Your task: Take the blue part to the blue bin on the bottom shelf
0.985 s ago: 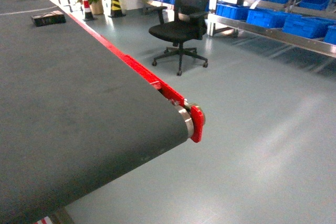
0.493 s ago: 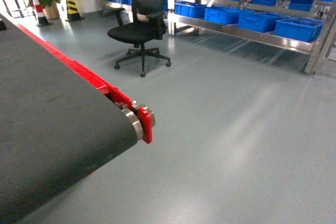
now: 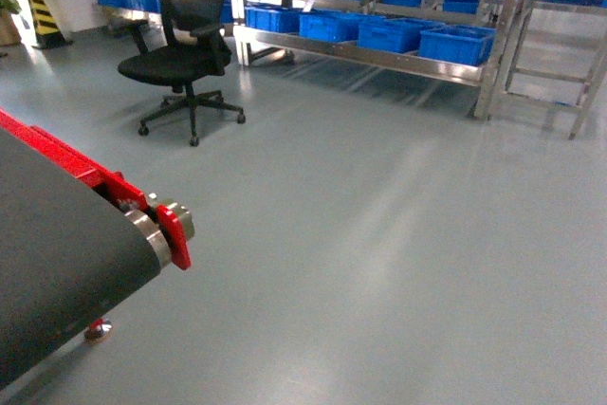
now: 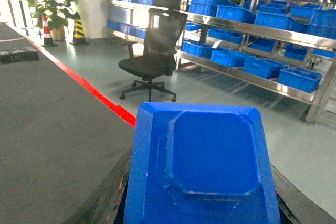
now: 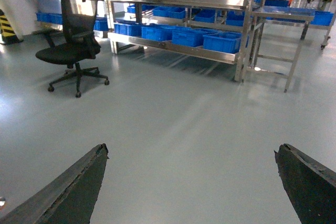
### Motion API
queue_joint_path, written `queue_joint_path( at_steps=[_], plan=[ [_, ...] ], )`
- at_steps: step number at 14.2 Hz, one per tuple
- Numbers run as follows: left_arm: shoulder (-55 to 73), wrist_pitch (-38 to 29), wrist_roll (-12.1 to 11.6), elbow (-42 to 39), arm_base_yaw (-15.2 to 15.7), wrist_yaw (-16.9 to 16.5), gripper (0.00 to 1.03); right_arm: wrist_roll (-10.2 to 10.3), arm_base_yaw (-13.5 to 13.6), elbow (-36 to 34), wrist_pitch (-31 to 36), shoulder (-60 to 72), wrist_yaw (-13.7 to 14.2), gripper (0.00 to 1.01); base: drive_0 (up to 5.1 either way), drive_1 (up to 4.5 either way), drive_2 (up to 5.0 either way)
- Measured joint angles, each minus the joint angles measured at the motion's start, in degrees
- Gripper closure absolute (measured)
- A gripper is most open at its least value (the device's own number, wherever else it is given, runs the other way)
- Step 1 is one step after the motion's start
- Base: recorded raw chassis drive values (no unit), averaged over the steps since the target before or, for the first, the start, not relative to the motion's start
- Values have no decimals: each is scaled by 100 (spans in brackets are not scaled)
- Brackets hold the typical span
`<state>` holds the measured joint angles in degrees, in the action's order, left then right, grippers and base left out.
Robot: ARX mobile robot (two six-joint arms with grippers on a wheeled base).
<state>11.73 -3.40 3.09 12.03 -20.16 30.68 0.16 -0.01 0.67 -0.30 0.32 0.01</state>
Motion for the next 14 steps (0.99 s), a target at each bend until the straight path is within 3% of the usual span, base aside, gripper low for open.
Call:
queue_joint_path(
  at_steps=[14],
  plan=[
    [0, 0, 0, 0, 0, 0, 60, 0, 0, 0, 0, 0, 0, 3, -156, -156, -156]
  ],
)
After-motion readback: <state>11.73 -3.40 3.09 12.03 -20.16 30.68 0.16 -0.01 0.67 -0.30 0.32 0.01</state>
